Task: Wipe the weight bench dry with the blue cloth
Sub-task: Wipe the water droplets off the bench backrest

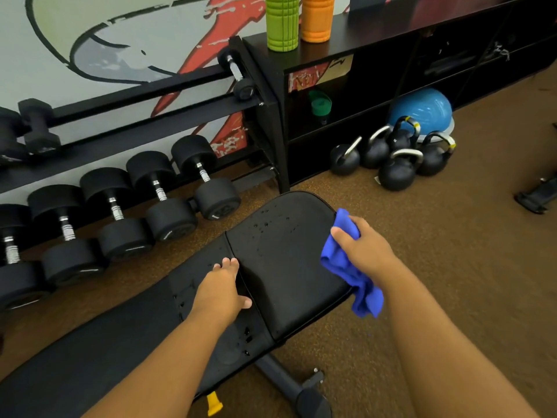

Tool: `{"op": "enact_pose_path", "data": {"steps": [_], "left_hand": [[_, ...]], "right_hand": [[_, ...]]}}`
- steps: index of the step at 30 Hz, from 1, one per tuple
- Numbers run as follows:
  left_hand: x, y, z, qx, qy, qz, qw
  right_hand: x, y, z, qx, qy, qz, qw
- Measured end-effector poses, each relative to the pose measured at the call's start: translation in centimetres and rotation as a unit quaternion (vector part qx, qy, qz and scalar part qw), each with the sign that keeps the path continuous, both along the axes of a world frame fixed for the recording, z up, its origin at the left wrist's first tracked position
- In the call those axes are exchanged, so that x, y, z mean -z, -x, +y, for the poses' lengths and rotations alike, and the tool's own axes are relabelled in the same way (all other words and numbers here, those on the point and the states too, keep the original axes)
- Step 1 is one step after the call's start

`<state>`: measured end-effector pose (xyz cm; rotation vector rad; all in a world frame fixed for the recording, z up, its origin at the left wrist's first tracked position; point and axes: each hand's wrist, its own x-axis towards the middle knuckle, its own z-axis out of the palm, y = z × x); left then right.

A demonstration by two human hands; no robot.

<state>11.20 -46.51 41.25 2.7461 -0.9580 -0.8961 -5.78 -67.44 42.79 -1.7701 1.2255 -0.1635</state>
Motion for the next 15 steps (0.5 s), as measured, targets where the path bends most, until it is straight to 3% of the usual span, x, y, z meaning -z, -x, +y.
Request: {"op": "enact_pose_path", "data": {"steps": [4,7,11,15], "left_hand": [[0.0,0.1,0.1,0.009,-0.005,-0.02,1.0],[0.0,0.2,0.1,0.014,-0.008,-0.026,1.0],[-0.1,0.2,0.1,0.015,-0.007,-0.029,0.999],[-0.1,0.1,0.1,0.02,-0.011,-0.028,0.999]], "right_hand": [[-2.1,-2.0,-2.8,-0.071,-0.091,-0.02,0.993],[-1.4,-1.3,-1.9,-0.039,-0.104,-0.073,0.991],[1.6,0.5,2.4,0.094,0.01,-0.113,0.989],[3.8,-0.3,10.1,0.321,0.087,-0.169,0.928]]}}
